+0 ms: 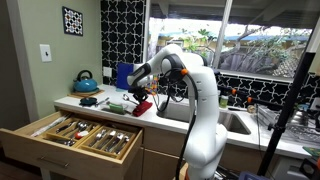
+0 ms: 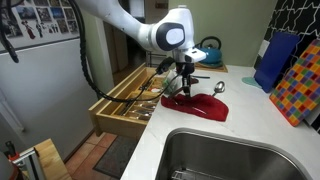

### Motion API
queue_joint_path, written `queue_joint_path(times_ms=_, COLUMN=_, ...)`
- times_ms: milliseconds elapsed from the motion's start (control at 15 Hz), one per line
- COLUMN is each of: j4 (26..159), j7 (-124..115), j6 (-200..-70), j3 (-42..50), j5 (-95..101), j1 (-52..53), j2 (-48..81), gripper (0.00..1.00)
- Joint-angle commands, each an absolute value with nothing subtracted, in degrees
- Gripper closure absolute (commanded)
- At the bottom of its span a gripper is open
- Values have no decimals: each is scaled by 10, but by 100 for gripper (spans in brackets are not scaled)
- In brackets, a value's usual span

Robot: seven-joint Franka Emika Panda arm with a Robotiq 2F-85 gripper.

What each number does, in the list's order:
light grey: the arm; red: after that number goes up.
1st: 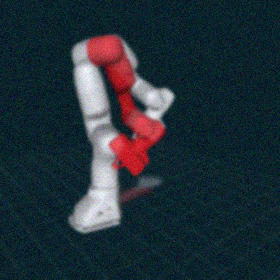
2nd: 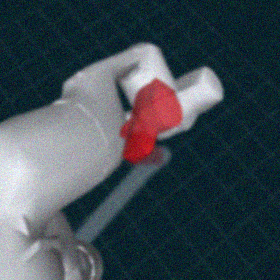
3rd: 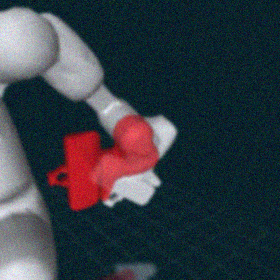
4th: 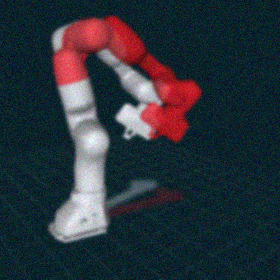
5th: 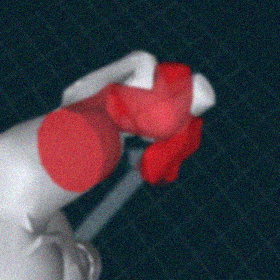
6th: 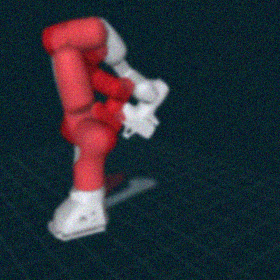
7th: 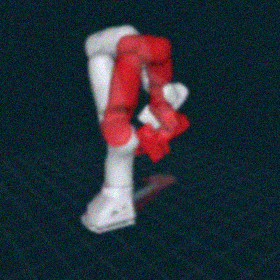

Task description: Put the tea spoon on the red towel fold it and then put it in the open drawer

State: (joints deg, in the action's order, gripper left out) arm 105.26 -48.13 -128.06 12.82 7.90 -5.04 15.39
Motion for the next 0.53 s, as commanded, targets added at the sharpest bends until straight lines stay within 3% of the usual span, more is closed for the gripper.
queue_joint_path(times_ms=0, j4=1065, j7=-534, j6=-1211, j3=135, j5=117, j1=-38, j2=145, gripper=99)
queue_joint_path(times_ms=267, j4=1051, j7=-554, j6=-1144, j3=123, j5=94, j1=-44, j2=151, gripper=99)
queue_joint_path(times_ms=400, j4=1050, j7=-566, j6=-1140, j3=122, j5=102, j1=-44, j2=154, gripper=70)
queue_joint_path(times_ms=467, j4=1047, j7=-568, j6=-1131, j3=121, j5=97, j1=-45, j2=154, gripper=64)
